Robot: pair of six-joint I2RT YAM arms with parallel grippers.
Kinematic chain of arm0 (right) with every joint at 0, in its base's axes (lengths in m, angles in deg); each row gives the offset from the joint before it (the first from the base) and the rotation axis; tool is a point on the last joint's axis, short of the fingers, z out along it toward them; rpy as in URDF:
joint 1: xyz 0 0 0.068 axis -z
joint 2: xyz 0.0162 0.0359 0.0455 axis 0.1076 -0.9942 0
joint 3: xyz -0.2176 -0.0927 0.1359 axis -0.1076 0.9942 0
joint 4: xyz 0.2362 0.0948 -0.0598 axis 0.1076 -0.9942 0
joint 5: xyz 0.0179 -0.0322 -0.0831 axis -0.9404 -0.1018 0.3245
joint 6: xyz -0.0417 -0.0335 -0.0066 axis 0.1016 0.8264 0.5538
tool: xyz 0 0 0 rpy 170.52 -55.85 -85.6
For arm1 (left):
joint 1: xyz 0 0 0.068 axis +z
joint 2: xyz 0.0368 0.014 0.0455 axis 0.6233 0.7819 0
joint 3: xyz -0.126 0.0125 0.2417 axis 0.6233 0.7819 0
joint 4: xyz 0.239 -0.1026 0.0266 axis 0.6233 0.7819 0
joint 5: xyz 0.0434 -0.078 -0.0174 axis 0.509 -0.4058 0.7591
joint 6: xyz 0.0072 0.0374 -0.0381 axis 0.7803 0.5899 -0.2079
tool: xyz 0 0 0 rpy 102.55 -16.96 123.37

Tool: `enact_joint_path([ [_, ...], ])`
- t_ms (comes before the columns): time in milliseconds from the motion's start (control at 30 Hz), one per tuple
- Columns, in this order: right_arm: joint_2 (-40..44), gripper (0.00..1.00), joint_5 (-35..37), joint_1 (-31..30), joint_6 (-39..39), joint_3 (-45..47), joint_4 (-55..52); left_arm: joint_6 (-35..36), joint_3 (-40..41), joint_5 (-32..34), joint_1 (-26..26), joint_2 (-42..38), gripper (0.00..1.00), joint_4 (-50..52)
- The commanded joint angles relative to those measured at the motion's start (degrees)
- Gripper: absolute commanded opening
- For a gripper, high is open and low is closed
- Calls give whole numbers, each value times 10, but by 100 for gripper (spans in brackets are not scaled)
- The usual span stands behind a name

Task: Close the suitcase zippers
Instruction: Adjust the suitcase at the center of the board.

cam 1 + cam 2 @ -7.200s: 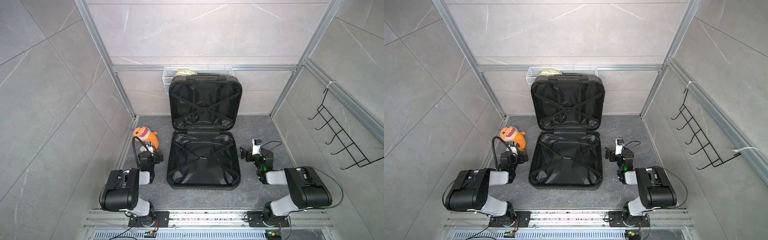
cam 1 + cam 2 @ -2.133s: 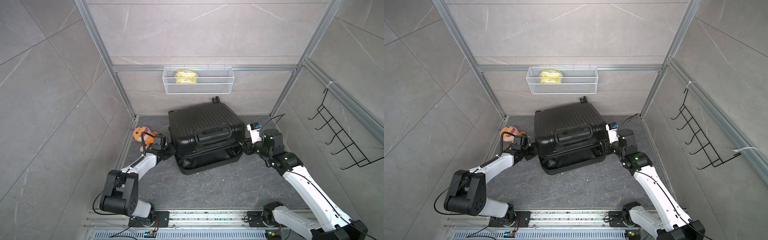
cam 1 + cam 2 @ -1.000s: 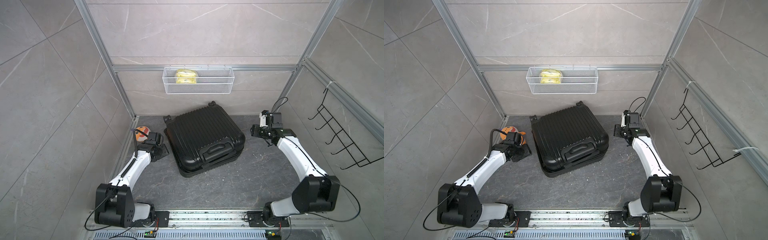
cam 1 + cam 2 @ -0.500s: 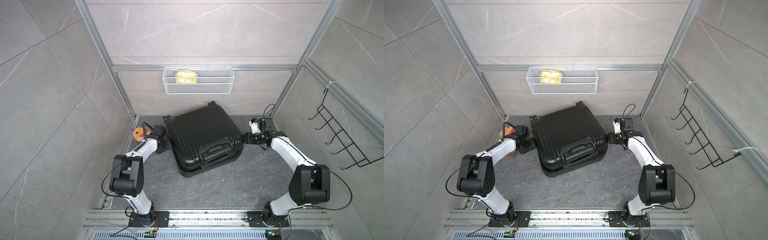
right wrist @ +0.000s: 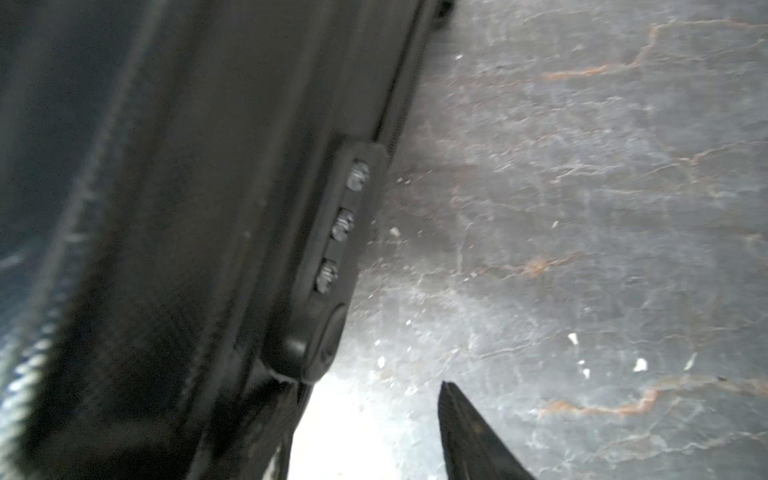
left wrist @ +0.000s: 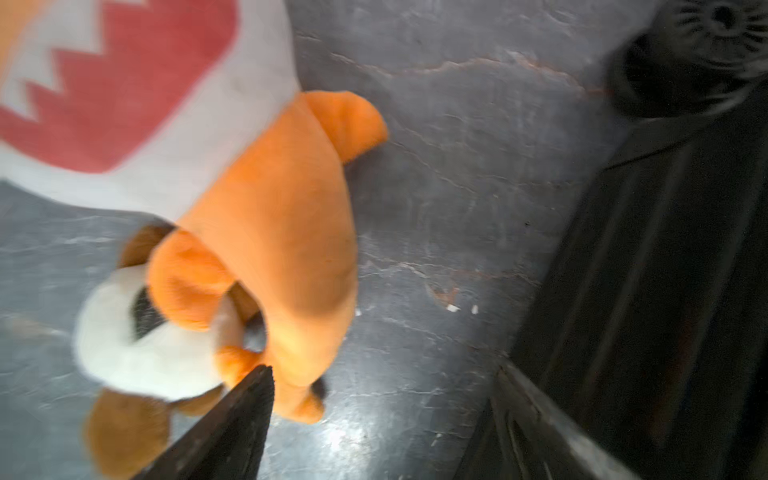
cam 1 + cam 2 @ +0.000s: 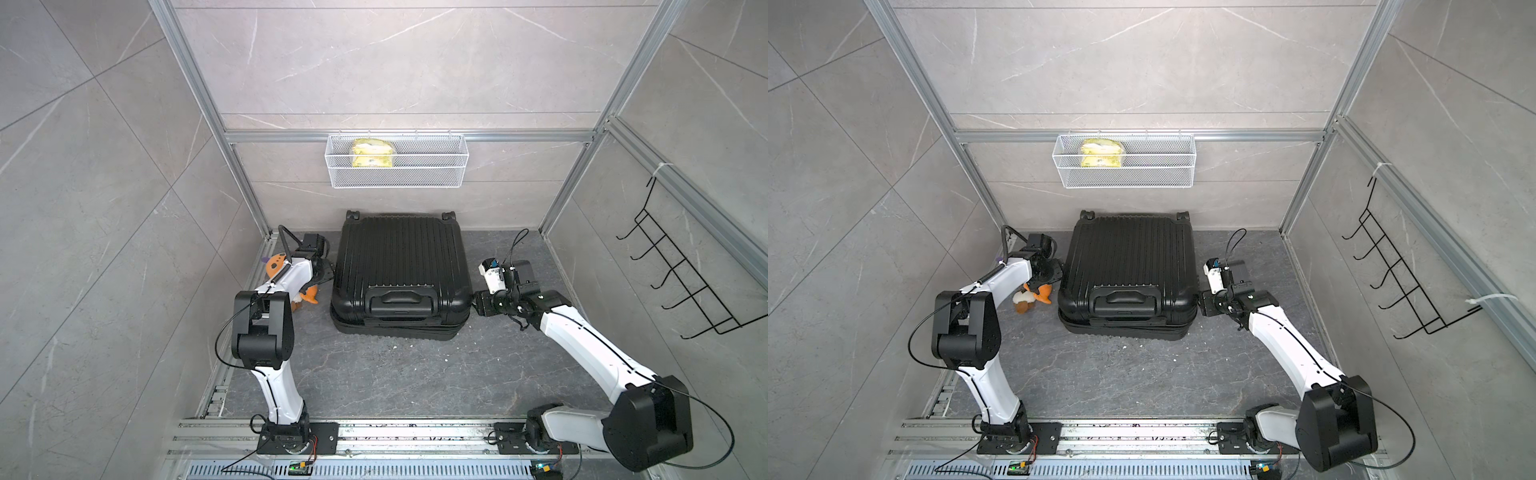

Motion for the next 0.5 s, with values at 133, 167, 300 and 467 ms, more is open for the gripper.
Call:
enact_joint_path([
  [133, 87, 59, 96, -15, -55, -9, -32, -27, -35, 83, -59, -154, 91, 145],
  [167, 91, 59, 106, -12, -61, -14, -37, -40, -40, 100, -69, -170, 91, 164],
  [300, 88, 59, 124, 10, -77, -39, -44, -165, -56, 123, -121, -235, 94, 243],
  [467, 68, 59, 119, 29, -84, -70, -56, -359, -81, 171, -223, -284, 96, 350],
])
